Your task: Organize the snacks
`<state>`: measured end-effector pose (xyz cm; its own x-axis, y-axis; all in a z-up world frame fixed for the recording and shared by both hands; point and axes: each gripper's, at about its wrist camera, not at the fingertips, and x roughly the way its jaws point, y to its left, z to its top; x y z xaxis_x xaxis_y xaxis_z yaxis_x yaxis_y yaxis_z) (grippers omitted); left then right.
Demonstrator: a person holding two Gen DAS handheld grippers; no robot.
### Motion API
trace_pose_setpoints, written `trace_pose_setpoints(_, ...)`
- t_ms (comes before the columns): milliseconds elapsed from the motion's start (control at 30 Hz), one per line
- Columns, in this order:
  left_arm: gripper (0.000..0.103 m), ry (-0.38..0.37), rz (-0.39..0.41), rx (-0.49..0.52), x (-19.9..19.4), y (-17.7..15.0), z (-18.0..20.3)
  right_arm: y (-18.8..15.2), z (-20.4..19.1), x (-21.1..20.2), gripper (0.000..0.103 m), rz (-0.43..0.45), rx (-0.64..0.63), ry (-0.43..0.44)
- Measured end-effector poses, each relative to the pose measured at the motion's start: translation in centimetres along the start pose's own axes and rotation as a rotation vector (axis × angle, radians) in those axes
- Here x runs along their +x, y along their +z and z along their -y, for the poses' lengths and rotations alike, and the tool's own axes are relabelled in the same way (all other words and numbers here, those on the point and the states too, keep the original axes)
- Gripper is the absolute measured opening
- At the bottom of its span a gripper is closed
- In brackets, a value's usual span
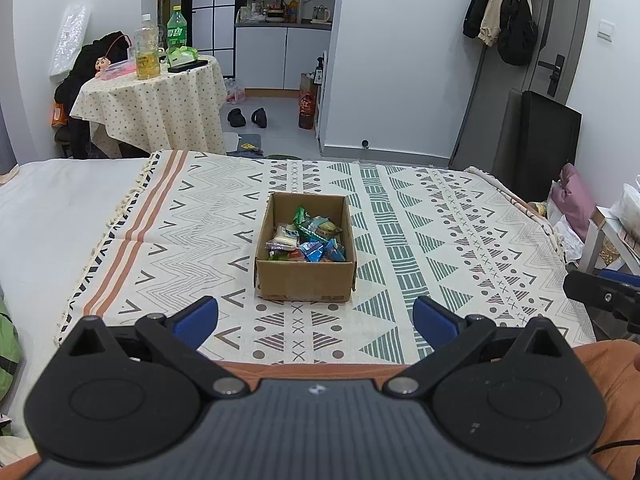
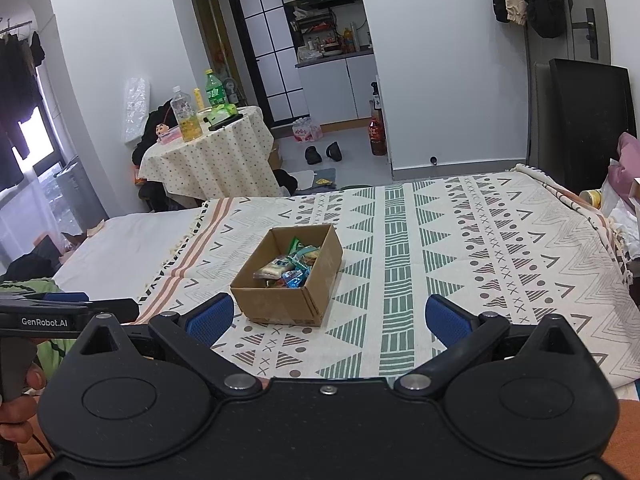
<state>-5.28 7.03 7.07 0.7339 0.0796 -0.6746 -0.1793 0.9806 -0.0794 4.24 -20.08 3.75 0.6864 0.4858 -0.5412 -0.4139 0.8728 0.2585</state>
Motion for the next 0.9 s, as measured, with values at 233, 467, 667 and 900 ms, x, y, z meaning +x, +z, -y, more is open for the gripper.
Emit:
trace_pose_setpoints(233, 0.103, -0.002, 0.001, 0.003, 0.03, -0.04, -0.03, 0.0, 0.06, -0.02, 0.103, 0.0, 0.001, 0.0)
trace_pose_setpoints(467, 0.103, -0.001, 0.001, 0.003, 0.03, -0.02, -0.01, -0.05, 0.15, -0.01, 0.103, -0.002, 0.001, -0.001)
trace_pose_setpoints(667, 0.103, 0.0, -0.002, 0.004, 0.06, -0.1, 0.09, -0.09, 0.15, -0.08, 0.103, -0.005, 0.0, -0.001)
trace_pose_setpoints(900, 0.103, -0.001, -0.002, 0.005, 0.07, -0.12, 0.07, -0.07, 0.16, -0.07, 0.103, -0.005, 0.0, 0.0)
